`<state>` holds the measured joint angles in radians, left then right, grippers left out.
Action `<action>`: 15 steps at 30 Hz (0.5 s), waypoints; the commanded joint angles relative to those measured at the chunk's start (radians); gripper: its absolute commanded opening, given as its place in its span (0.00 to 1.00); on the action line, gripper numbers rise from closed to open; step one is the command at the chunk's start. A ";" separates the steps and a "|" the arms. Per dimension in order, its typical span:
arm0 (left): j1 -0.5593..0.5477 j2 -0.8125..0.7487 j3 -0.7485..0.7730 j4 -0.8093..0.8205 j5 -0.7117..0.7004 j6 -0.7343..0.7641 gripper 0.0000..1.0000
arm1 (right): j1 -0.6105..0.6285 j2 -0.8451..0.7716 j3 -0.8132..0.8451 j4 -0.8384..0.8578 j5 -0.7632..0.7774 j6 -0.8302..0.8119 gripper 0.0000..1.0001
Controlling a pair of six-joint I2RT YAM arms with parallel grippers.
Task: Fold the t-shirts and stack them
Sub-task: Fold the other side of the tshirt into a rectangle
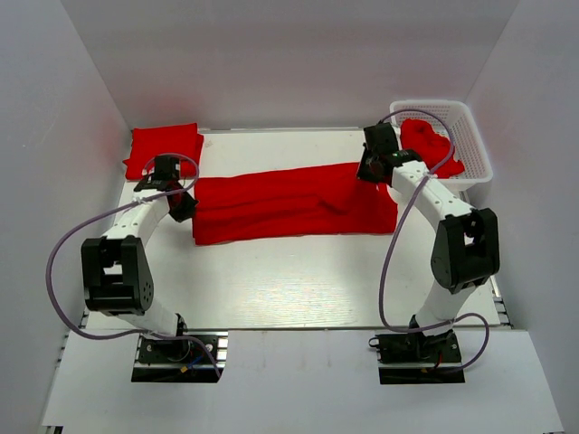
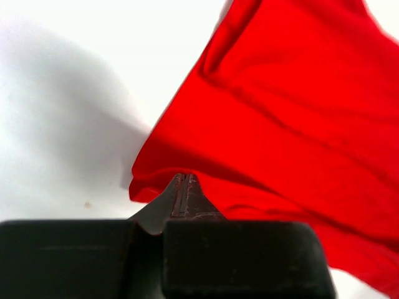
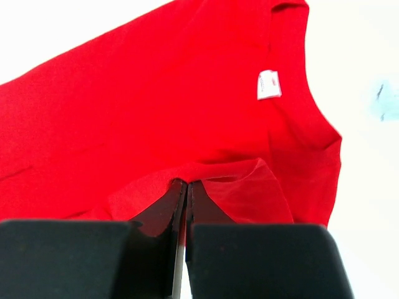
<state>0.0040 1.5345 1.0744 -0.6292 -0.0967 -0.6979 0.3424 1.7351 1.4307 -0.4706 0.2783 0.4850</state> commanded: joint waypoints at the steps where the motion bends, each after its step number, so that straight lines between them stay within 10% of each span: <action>1: 0.005 0.038 0.073 0.033 -0.040 -0.020 0.00 | -0.028 0.027 0.068 0.004 -0.022 -0.033 0.00; 15: 0.005 0.190 0.214 0.201 -0.064 0.061 0.00 | -0.079 0.150 0.191 0.006 -0.068 -0.105 0.00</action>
<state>0.0044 1.7092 1.2156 -0.4831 -0.1329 -0.6727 0.2752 1.8709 1.5612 -0.4751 0.2214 0.4156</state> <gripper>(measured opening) 0.030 0.012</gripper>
